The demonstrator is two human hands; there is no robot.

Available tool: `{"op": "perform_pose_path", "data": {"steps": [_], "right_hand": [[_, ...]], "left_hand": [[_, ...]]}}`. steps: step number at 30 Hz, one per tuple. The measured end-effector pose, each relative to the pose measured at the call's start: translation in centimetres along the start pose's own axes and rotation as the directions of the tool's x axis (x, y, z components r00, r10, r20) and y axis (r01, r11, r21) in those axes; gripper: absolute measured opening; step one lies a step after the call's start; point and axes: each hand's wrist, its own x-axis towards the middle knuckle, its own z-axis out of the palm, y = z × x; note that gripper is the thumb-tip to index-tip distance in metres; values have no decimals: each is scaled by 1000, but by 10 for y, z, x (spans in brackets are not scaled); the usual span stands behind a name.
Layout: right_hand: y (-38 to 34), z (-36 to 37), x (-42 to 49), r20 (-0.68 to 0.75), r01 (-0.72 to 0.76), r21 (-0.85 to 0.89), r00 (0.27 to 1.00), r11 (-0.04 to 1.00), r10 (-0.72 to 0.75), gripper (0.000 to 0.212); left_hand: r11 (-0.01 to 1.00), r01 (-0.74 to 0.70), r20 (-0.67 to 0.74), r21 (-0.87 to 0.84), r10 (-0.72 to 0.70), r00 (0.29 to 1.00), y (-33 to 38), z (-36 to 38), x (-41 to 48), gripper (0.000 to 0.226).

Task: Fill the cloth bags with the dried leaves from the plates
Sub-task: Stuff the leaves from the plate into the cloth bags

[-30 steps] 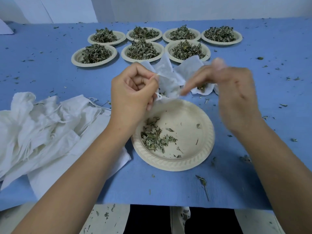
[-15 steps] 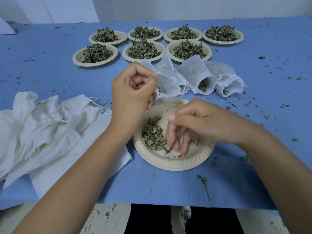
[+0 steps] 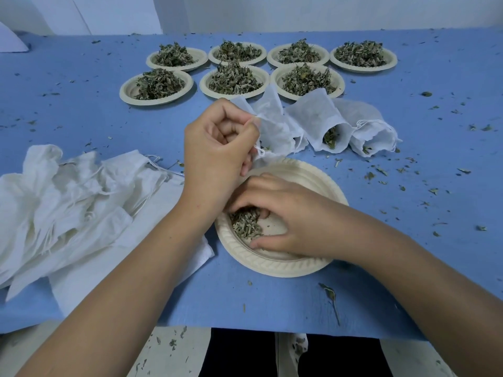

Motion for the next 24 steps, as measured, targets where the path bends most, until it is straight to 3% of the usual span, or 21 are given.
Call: {"op": "perform_pose_path", "data": {"steps": [4,8,12,15,17,19,21,24], "right_hand": [[1,3,2,2,116,-95,993,989,-116,18],[2,-7,-3,-104,178,-116,976,977,-190,10],[2,-25,-9,-331,168,183,938,969,-100,11],[1,-29,-11,-488,274,478,873,834,-7,14],[1,-28,-9,-581,341,574,810,744,76,11],[2,-28,-7,-648,352,599,741,719,176,17],[5,-26,-6,-693,290,548,683,784,231,22],[9,-21,-4,-742,92,115,670,989,24,14]], "left_hand": [[1000,-4,-1,3,4,1000,0,-1,1,22],[1000,-3,-3,-1,3,1000,0,-1,1,23],[1000,-12,-6,-5,11,1000,-1,-2,1,23],[1000,-27,0,9,27,1000,-2,-1,2,23],[1000,-19,28,15,18,999,-3,-1,2,21],[1000,-8,62,13,7,998,-3,-1,2,21],[1000,-27,110,6,26,994,-3,0,0,22],[997,-71,180,-10,71,981,-3,0,-2,22]]}}
